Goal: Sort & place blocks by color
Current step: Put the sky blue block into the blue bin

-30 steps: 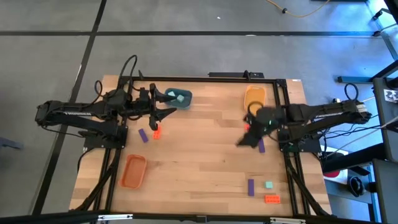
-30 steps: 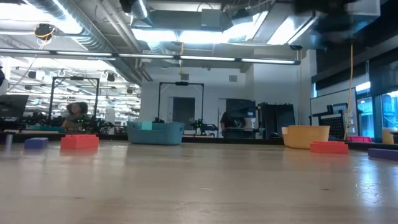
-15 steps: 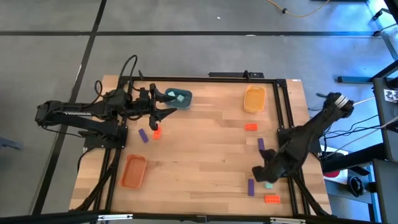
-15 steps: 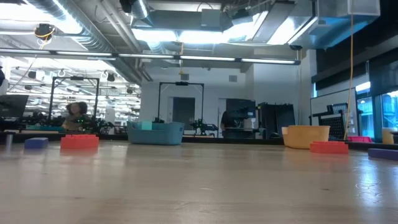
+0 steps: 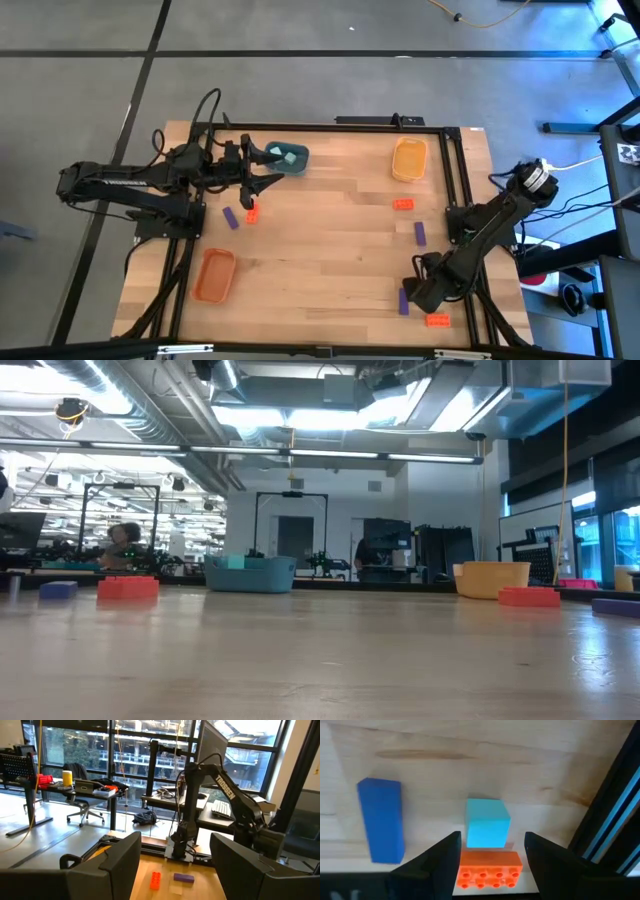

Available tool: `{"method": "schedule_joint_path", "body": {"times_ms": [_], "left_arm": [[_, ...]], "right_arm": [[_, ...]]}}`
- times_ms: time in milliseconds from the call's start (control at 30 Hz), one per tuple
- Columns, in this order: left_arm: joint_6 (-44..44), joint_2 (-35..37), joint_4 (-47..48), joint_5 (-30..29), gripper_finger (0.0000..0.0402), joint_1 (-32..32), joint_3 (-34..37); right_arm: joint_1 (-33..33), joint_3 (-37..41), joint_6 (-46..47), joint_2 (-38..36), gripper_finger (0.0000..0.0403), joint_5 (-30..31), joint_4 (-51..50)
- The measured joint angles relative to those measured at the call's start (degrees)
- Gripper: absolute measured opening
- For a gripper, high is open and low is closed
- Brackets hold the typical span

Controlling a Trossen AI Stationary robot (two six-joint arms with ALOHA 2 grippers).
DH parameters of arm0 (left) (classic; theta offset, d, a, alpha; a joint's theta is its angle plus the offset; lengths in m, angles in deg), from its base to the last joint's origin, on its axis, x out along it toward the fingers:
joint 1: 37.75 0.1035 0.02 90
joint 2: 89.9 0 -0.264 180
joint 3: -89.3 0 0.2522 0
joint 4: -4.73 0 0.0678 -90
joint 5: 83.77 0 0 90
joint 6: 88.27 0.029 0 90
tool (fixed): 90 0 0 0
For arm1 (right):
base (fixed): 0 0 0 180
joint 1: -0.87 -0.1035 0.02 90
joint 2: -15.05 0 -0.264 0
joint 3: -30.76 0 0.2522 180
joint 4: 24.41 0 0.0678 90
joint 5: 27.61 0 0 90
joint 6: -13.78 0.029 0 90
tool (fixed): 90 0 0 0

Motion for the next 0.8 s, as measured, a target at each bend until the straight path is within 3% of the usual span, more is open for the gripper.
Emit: {"method": "schedule_joint_path", "body": {"times_ms": [267, 600, 800], "left_arm": [[-0.2, 0.6, -0.3, 0.0, 0.0229, 0.0, 0.0], [-0.2, 0.7, -0.6, 0.0, 0.0229, 0.0, 0.0], [-0.2, 0.7, -0.6, 0.0, 0.0229, 0.0, 0.0]], "right_arm": [[-0.3, 5.6, 0.4, 2.2, 0.0222, -0.6, 11.8], [-0.3, 7.4, -0.2, 2.3, 0.0219, -0.6, 13.1], [-0.3, 7.4, -2.0, 1.7, 0.0146, -1.0, 13.5]]}}
